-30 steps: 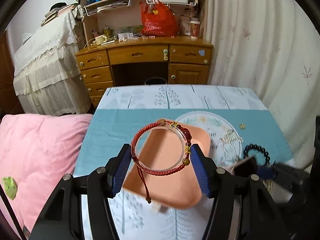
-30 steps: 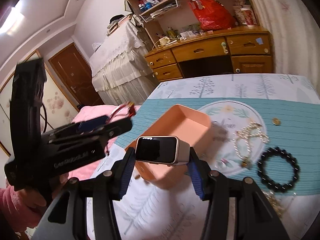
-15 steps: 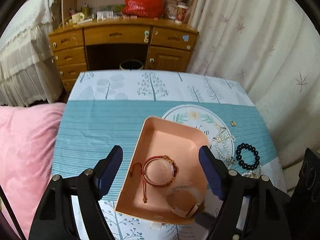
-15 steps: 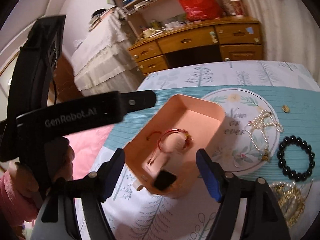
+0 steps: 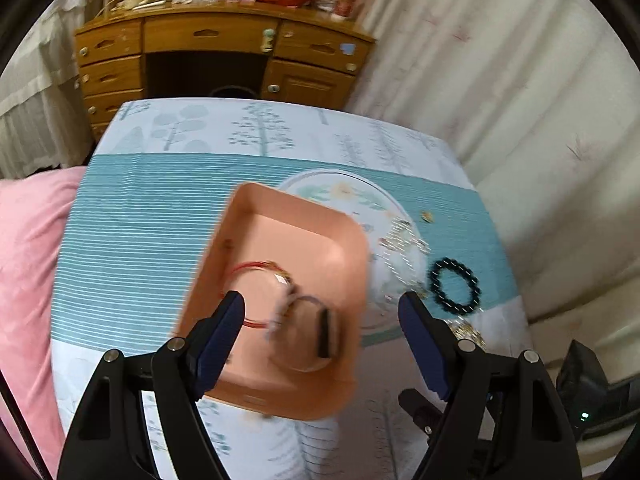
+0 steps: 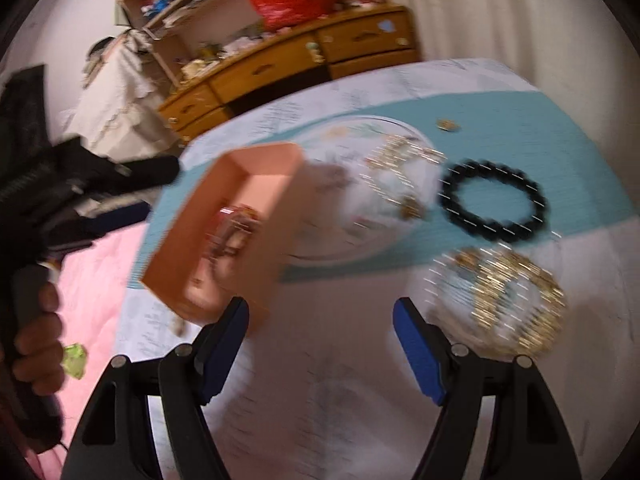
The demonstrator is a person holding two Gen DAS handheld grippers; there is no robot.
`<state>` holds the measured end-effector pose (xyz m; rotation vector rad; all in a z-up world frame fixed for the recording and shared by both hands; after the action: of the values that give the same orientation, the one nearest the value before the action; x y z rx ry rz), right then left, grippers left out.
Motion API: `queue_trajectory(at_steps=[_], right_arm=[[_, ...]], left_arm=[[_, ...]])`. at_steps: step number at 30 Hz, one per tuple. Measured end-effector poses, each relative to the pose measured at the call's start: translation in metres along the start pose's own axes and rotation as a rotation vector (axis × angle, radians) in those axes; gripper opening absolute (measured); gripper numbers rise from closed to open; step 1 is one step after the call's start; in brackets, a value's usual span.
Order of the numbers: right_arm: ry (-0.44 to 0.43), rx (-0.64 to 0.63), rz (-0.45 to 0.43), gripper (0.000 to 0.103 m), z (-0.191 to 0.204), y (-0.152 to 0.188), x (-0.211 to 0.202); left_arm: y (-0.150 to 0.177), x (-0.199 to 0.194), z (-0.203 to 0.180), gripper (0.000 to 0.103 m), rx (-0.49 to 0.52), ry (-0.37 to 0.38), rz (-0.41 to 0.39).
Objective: Organize jewelry
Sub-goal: 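Move both tools from the tray toward the pearl and gold bracelets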
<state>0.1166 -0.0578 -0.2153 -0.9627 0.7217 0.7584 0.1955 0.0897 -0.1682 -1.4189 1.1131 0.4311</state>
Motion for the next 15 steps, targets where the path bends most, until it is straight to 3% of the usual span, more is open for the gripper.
queue_trajectory(at_steps=[5,9,13,15], right_arm=[[0.129,-0.078,-0.086,0.075,-0.028,-0.003,-0.016],[0.176,-0.084,-0.106,0.078,-0.053,-0.010,-0.021],[0.186,-0.099,-0.100,0.078,-0.074,-0.016,-0.020],[0.188,-0.118,-0.104,0.078,-0.081,-0.018,-0.018]], left_arm=[[0.001,-0.002,-0.046,0.078,0.093,0.018,-0.002],[-0.001,0.002,-0.082,0.078,0.150,0.032,-0.007],[0.004,0.022,-0.109,0.076,0.152,0.024,0.060],[0.009,0.035,-0.117,0.066,0.148,0.015,0.106]])
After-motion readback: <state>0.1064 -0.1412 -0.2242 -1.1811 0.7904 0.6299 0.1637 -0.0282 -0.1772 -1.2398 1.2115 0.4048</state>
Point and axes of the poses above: each gripper's, at about its wrist camera, not at the fingertips, and x roughly the way its jaws point, z to its left, y to its underside, the point moved 4 cm from there along x, roughly the way its jaws point, and after that the axes turned 13 degrees about x, right-handed, at the moved point
